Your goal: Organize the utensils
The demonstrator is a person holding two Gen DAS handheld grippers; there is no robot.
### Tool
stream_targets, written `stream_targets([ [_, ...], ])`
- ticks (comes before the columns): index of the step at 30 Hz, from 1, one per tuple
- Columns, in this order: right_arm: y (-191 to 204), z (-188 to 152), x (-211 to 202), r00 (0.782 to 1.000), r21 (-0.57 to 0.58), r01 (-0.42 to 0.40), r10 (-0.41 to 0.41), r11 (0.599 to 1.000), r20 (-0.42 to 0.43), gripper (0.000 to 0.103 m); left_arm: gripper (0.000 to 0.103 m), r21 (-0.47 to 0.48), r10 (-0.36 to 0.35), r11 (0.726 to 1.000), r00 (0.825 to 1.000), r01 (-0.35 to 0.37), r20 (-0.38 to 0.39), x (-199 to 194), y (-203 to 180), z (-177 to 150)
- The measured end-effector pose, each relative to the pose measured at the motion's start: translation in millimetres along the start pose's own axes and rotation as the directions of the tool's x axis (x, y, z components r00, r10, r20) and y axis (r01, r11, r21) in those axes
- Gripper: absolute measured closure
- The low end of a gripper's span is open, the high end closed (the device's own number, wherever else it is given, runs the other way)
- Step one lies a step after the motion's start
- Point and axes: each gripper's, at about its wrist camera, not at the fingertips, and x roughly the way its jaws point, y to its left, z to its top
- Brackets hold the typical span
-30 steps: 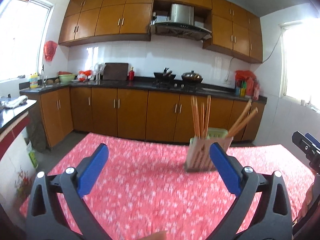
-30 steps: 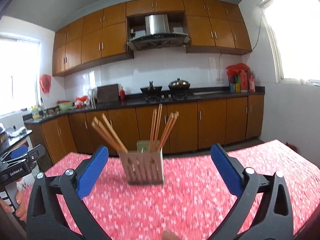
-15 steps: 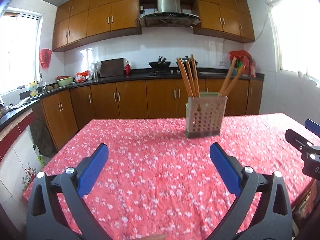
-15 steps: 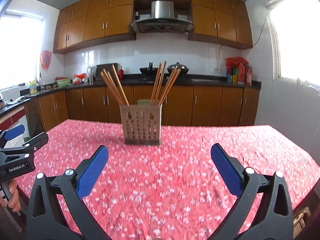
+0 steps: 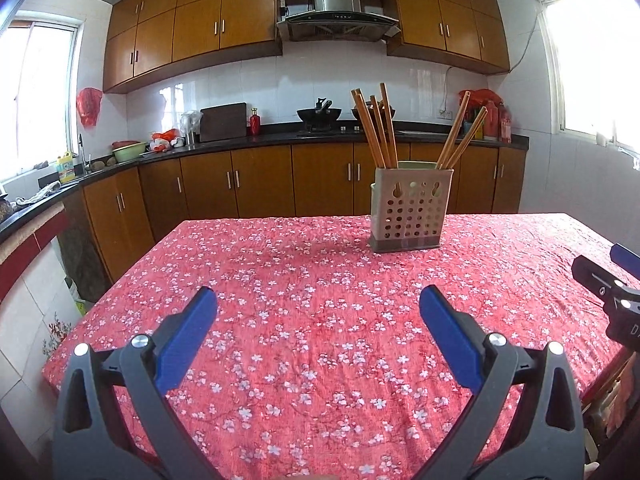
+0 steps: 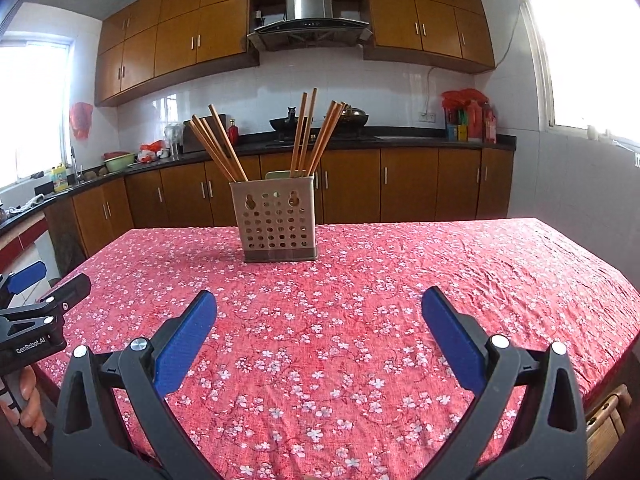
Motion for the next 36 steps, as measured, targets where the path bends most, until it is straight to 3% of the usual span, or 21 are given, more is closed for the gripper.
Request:
stream_targets([
  [36, -3.2, -0.9, 3.0, 1.000, 0.022, 0.003, -0.002, 1.000, -0.012, 0.002, 0.004, -0.001, -0.011, 1.000, 1.000, 0.011, -0.012, 3.9, -6.4, -1.4],
])
